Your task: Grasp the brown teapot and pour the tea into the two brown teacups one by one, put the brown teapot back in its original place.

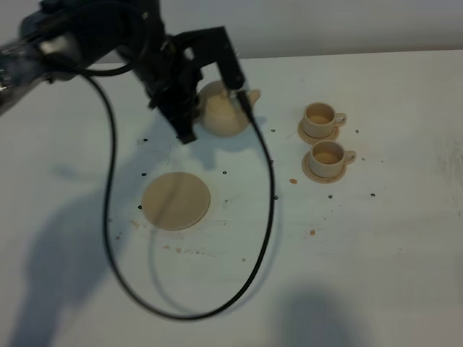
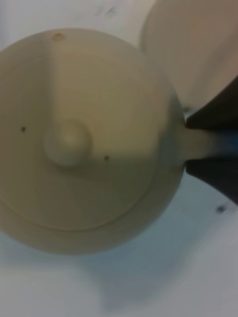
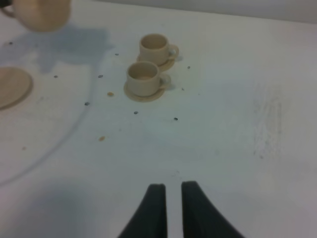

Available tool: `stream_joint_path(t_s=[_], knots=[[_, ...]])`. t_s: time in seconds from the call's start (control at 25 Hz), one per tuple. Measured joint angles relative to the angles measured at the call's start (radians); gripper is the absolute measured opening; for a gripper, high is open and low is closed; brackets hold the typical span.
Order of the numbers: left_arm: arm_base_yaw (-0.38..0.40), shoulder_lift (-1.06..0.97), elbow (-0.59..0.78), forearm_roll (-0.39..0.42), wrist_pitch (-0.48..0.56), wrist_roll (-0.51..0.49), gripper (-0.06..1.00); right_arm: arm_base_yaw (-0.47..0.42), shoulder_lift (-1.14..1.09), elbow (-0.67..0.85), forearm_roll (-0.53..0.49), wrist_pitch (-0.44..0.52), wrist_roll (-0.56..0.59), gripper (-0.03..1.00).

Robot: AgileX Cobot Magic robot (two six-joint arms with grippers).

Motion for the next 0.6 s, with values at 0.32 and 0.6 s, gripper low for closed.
stream_joint_path(t_s=[0.32, 0.6], knots=[[-0.028, 0.221, -0.322, 0.001, 0.076, 0.048, 0.08, 0.000, 0.000, 0.000, 0.000, 0.000, 0.000, 0.09], [-0.051, 0.363, -0.487, 0.002, 0.088, 0.079, 0.08, 0.000, 0.000, 0.000, -0.004, 0.000, 0.000, 0.09]])
